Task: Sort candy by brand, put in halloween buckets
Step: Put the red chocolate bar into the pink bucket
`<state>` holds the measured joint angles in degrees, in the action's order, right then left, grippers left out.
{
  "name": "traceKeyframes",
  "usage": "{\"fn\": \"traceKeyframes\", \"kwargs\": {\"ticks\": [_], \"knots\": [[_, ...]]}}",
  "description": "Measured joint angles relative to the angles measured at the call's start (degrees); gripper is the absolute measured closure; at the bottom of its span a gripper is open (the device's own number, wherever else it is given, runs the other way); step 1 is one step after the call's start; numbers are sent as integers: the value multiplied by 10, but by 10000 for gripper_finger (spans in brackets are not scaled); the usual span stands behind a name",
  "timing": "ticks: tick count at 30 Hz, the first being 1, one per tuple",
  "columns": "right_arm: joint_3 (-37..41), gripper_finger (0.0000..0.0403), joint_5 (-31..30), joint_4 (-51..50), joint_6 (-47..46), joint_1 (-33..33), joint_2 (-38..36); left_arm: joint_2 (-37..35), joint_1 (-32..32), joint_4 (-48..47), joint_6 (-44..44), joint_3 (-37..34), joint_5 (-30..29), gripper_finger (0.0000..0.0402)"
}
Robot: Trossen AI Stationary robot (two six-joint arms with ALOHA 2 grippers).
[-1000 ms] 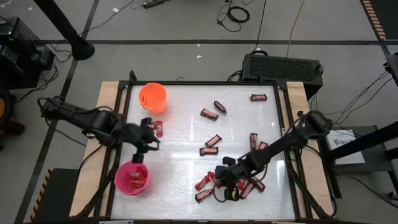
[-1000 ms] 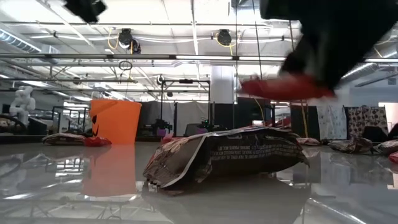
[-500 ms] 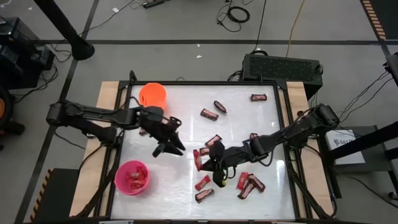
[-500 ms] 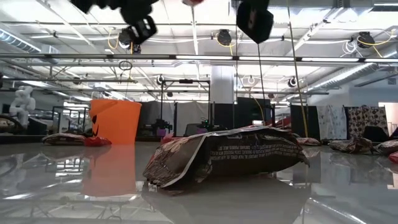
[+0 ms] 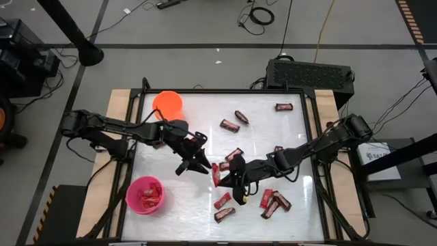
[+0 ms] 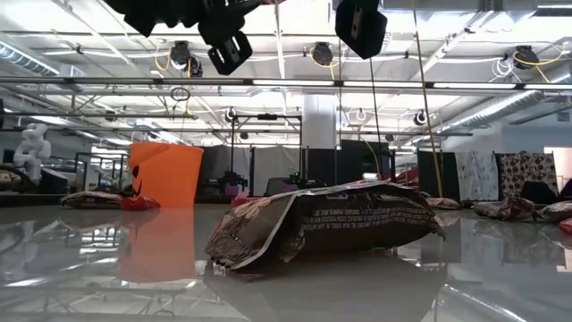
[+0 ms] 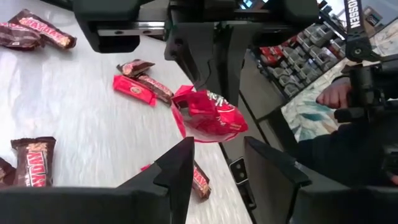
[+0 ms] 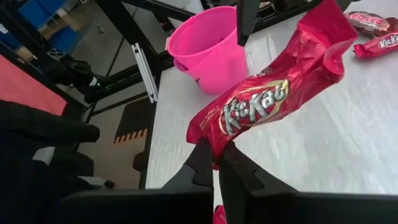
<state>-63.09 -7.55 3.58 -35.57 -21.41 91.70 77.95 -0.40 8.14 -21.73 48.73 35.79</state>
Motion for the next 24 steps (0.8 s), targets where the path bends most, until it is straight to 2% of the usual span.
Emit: {"fn": "traceKeyframes", "kwargs": {"ticks": [11, 24], "knots": [[0, 402, 4, 1, -4, -1, 0, 1, 0, -20, 15, 0, -14, 256], [0, 402, 2, -37, 24, 3, 0, 1, 1, 14, 27, 0, -30, 256]]}}
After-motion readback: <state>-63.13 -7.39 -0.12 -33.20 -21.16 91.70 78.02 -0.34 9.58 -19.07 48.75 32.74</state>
